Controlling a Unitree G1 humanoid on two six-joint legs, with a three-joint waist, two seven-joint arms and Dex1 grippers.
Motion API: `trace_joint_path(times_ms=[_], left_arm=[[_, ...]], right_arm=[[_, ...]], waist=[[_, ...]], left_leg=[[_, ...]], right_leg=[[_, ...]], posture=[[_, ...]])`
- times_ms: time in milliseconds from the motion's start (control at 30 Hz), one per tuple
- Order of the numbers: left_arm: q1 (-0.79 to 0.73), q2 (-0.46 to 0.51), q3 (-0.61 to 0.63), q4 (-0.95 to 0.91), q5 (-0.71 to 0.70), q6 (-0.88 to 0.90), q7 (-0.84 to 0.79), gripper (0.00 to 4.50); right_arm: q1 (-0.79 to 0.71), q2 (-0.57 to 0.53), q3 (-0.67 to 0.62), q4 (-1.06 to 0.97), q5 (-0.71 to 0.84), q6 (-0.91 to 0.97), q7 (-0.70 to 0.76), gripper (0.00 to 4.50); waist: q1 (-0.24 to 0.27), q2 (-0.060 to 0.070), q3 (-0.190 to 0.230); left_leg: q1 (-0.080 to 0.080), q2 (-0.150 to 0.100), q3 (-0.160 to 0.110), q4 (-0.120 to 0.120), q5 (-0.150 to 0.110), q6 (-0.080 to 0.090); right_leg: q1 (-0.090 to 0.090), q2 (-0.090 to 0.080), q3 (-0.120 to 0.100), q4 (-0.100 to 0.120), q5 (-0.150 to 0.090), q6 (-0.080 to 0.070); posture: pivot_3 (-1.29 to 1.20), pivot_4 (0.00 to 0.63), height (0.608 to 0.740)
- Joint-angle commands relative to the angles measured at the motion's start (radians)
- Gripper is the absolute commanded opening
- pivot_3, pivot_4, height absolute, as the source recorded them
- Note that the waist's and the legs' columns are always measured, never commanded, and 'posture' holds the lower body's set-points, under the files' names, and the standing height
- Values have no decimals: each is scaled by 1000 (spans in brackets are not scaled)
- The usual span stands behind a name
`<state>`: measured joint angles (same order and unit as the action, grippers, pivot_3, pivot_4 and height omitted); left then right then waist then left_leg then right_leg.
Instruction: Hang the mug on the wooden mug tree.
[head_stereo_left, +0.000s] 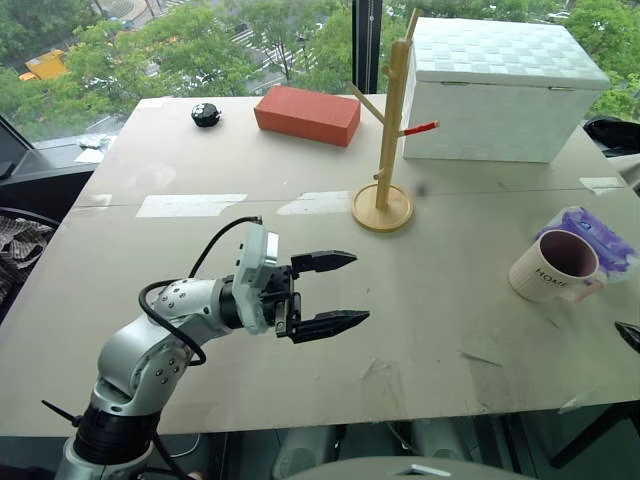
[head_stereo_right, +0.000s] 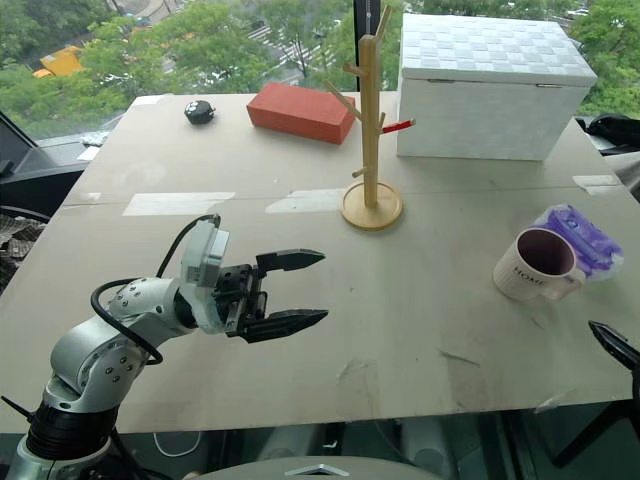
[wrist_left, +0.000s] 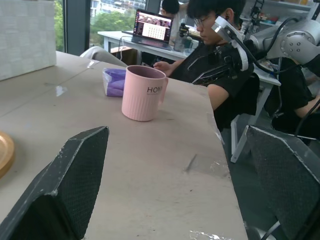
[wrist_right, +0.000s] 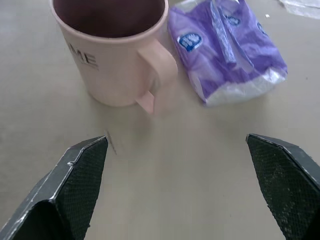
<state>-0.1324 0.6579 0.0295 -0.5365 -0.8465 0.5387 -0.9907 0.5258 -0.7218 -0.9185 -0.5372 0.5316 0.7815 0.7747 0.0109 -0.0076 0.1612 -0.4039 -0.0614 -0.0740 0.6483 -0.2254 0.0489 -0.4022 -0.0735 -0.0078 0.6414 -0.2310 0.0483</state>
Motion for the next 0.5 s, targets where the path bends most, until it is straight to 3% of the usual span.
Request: trace_joint_path(times_ms=[33, 433, 500], left_arm=[[-14, 2, 14, -11, 5, -18, -5, 4500], [2, 5, 35, -35, 8, -16, 32, 4500], [3, 5, 36, -38, 8, -16, 37, 4500]], right_arm=[[-73, 62, 81, 10, -54, -50, -123, 4475], [-217, 245, 275, 60, -171, -157, -371, 4475], [-232, 256, 303, 86, -198, -186, -392, 3649]], waist=[[1, -1, 0], [6, 0, 0], [5, 0, 0]], left_leg=[[2, 0, 0, 0, 0, 0], [-5, 0, 1, -5, 0, -2], [-5, 0, 1, -5, 0, -2]], right_leg=[[1, 0, 0, 0, 0, 0], [-7, 0, 0, -1, 2, -5], [-7, 0, 0, -1, 2, -5]], posture=[[0, 150, 740], [0, 150, 740], [0, 150, 740]])
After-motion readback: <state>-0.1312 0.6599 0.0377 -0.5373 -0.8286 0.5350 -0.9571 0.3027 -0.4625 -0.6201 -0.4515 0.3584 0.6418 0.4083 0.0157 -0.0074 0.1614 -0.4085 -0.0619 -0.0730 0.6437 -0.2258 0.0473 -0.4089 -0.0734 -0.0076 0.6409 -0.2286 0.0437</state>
